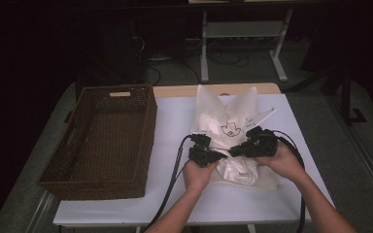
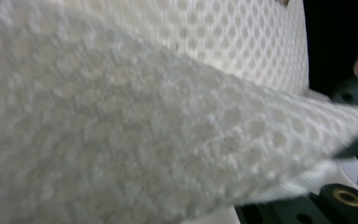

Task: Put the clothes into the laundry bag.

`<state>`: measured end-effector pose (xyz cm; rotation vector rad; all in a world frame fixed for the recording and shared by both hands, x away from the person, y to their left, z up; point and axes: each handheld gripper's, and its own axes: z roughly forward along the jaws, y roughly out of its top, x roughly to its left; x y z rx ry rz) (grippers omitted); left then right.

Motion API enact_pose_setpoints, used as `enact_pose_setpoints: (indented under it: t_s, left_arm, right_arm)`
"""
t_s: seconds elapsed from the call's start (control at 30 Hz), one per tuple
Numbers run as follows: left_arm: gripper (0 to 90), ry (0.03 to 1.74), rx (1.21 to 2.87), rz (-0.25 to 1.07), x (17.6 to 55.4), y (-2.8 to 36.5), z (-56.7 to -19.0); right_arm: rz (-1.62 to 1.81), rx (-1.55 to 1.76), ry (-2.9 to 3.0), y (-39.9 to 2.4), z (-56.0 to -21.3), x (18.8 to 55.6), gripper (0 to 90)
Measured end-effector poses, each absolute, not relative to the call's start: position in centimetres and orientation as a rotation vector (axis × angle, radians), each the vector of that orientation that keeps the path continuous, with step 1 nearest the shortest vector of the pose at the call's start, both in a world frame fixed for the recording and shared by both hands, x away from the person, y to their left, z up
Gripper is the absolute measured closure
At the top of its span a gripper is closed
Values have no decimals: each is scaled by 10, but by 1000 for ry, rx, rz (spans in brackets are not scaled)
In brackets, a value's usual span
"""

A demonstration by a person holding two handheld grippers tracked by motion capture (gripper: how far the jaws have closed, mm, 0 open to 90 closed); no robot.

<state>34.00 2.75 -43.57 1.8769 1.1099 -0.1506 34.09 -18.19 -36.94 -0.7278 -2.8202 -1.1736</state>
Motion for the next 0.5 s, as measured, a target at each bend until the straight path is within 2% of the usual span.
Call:
enact_pose_setpoints:
  t_s: [0.23, 0.37, 0.5]
  left_arm:
    - [477, 1079, 1937, -179, 314, 49, -425]
    - [400, 1036, 1936, -262, 297, 51, -426]
    - [386, 998, 1979, -267, 289, 37, -439]
  right_arm:
    - [-1184, -739, -2823, -182, -369, 341, 876]
    - [-1190, -751, -2821, -183, -369, 342, 875]
    - [-1190, -756, -2826, -183, -369, 342, 873]
